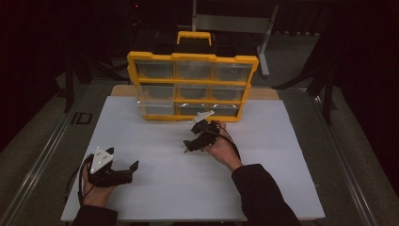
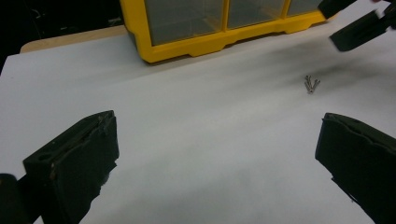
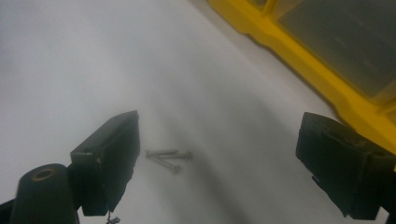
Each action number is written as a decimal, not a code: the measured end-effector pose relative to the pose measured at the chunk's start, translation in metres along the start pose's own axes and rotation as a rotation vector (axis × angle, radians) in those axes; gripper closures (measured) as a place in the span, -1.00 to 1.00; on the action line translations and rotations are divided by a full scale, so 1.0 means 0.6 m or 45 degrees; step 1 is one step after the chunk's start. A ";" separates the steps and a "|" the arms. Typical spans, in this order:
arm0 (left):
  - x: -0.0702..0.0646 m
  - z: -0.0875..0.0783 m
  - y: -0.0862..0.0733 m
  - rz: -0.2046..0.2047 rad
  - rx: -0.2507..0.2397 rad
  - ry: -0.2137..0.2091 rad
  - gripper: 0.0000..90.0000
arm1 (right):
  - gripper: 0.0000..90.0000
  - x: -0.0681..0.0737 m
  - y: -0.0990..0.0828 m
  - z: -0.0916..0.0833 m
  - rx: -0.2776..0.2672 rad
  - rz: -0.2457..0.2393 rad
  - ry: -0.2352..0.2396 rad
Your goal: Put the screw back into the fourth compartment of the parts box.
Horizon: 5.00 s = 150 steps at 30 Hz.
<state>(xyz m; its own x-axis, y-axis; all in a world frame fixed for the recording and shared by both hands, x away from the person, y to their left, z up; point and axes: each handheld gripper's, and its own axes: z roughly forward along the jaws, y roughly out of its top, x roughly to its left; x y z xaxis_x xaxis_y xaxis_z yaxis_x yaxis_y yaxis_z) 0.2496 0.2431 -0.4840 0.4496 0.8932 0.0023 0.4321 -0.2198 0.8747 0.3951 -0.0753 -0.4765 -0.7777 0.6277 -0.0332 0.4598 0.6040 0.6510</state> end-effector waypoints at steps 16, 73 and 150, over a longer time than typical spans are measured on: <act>0.000 0.000 0.000 0.002 0.003 0.002 -0.99 | -0.32 0.003 -0.015 0.038 0.062 -0.020 0.055; 0.000 0.000 -0.001 0.003 0.006 0.009 -0.99 | 0.94 0.046 -0.012 0.046 0.361 -0.325 0.201; 0.002 0.002 -0.002 0.006 0.003 0.006 -0.99 | 0.94 0.012 0.136 -0.088 0.218 -0.308 0.219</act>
<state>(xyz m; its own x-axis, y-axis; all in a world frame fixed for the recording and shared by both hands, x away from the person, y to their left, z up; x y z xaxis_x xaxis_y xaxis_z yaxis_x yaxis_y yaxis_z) 0.2503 0.2440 -0.4856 0.4479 0.8941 0.0092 0.4315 -0.2252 0.8736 0.4044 -0.0477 -0.3836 -0.9272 0.3732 -0.0330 0.3073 0.8079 0.5028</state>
